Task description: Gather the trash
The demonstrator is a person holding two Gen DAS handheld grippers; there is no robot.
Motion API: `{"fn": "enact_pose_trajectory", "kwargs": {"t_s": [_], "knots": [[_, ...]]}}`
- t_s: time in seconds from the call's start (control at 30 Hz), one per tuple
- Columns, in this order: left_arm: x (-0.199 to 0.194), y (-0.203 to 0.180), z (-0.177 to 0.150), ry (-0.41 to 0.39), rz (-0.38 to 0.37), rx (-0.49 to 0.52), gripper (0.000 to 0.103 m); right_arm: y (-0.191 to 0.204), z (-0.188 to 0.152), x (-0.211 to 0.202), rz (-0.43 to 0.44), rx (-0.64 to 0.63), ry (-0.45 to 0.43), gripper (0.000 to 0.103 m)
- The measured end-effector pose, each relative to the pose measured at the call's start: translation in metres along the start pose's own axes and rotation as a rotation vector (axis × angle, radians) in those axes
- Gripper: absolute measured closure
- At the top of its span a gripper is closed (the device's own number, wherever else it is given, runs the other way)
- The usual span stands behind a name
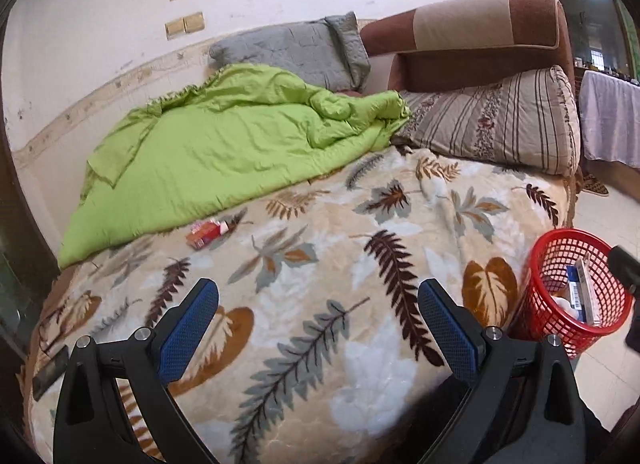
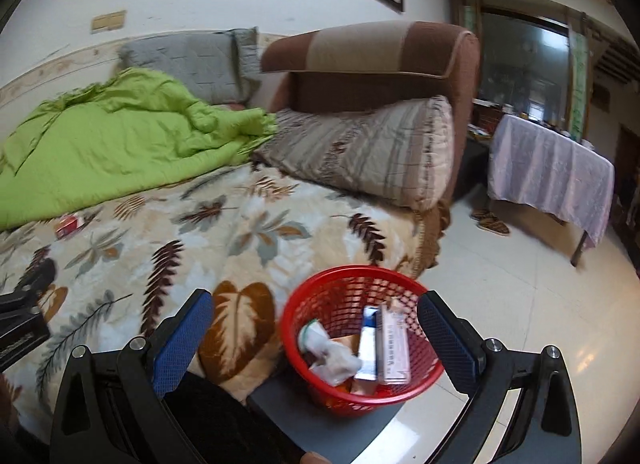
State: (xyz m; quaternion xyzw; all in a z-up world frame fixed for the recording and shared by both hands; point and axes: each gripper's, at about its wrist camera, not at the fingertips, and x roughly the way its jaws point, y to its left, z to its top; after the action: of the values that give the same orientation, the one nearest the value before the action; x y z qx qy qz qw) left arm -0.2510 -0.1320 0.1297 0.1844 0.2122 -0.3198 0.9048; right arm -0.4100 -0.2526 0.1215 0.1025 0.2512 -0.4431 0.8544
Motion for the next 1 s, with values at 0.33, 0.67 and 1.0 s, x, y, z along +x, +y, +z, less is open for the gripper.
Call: {"fn": "enact_pose_trajectory", "kwargs": {"t_s": [0.33, 0.67, 1.0], "knots": [[0.010, -0.002, -0.007, 0.037, -0.024, -0.007, 0.004, 0.002, -0.006, 0.010, 0.012, -0.010, 0.045, 0.000], [0.011, 0.001, -0.007, 0.037, -0.028, -0.013, 0.004, 0.001, -0.007, 0.014, 0.006, -0.011, 0.064, 0.000], [0.011, -0.004, -0.004, 0.031, -0.049, -0.006, 0.004, -0.001, -0.007, 0.015, 0.001, -0.007, 0.074, 0.000]]}}
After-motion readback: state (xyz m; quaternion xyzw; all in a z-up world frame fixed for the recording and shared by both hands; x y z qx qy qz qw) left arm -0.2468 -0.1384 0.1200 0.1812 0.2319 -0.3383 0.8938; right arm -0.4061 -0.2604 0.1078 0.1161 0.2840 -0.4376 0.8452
